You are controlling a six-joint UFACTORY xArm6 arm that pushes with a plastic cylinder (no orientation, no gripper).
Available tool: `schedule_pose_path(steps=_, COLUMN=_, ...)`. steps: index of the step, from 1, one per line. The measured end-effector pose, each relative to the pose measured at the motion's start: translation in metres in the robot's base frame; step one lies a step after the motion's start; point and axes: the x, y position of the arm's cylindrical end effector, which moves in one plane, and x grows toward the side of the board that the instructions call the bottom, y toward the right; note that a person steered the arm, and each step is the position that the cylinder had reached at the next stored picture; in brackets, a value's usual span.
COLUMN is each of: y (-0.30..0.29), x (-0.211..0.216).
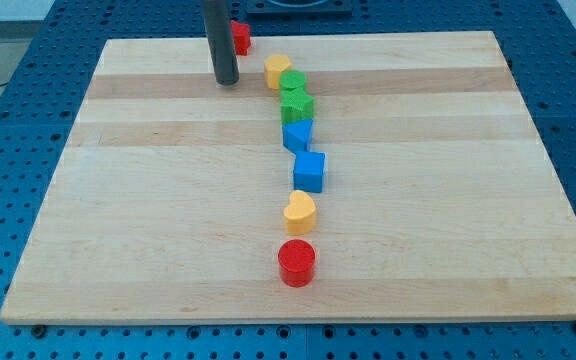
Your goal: Move the red star to the top left
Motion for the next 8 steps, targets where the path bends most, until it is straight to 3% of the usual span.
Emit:
schedule_pose_path(steps=1, y=0.019, x=-0.018)
schedule_pose_path(steps=2, y=0.082, x=-0.033)
schedule_pose_path(steps=3, y=0.106, x=-0.075)
schedule_pose_path(steps=4, y=0.094, x=-0.088)
schedule_pose_path(steps=6, y=0.016, x=-0.090)
schedule_pose_path(steps=8, y=-0.125, x=-0.090)
